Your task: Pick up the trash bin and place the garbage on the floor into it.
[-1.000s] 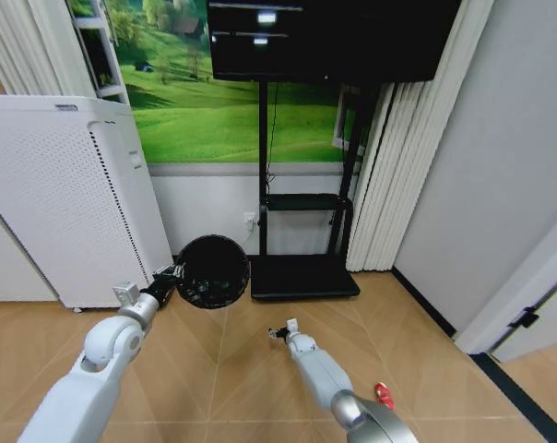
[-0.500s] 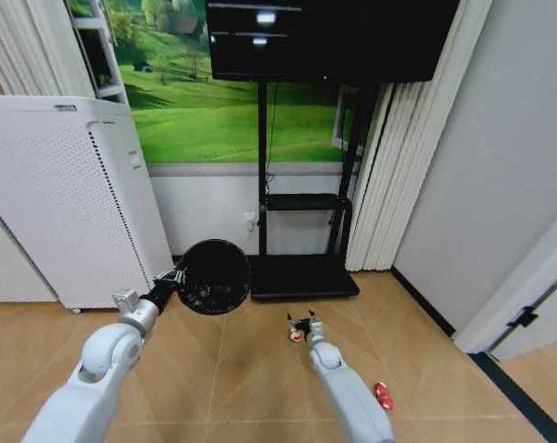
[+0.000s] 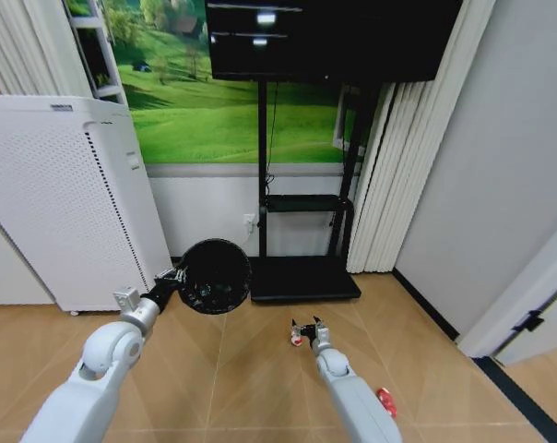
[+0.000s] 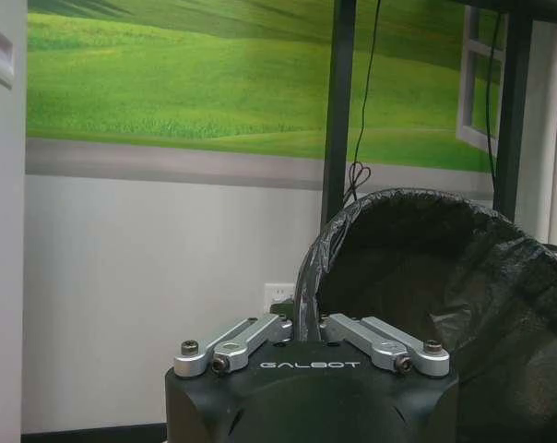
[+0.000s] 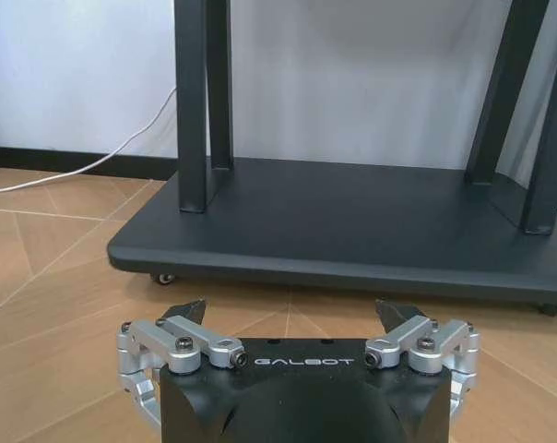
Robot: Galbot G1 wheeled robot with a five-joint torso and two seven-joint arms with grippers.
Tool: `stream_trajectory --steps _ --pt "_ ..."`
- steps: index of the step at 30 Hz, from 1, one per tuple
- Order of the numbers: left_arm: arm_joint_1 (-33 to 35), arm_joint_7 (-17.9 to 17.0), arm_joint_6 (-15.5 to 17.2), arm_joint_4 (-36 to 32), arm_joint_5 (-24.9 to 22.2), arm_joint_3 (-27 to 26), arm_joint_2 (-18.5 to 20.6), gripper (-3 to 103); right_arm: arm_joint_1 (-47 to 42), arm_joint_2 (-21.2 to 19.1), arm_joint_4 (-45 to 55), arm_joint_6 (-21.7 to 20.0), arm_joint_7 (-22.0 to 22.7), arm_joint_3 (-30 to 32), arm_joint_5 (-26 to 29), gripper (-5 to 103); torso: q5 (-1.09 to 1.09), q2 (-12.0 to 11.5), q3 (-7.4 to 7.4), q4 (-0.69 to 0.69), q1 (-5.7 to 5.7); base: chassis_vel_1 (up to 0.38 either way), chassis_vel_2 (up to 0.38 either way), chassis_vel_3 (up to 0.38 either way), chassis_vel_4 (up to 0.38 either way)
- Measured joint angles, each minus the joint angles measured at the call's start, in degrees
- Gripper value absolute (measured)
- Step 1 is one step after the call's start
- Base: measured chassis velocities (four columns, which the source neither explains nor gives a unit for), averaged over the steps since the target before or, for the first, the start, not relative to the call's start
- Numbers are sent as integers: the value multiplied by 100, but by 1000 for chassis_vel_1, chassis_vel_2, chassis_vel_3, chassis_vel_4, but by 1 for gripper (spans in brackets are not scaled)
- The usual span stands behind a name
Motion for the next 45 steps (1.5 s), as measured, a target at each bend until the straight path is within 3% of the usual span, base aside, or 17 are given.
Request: stream_trajectory --steps 3,13,32,43,45 --pt "-2 1 10 1 0 7 -2 4 -62 -20 16 -53 0 -2 -4 100 0 -1 1 -1 1 -199 168 198 -183" --pt "-12 12 17 20 64 72 -91 4 -250 105 -261 -1182 122 -134 740 100 0 -2 -1 0 -1 -34 44 24 -48" --pt "217 14 36 -227 52 -78 -85 4 1050 646 -2728 -343 215 -142 151 100 0 -1 0 0 0 5 -6 -4 6" --pt "264 -2 56 -277 54 -81 -129 4 1057 599 -2892 -325 182 -156 139 102 0 -1 0 -1 0 0 0 0 0" --pt "293 -5 58 -295 56 -95 -137 4 1035 578 -2904 -323 159 -164 136 92 0 -1 0 -1 0 0 0 0 0"
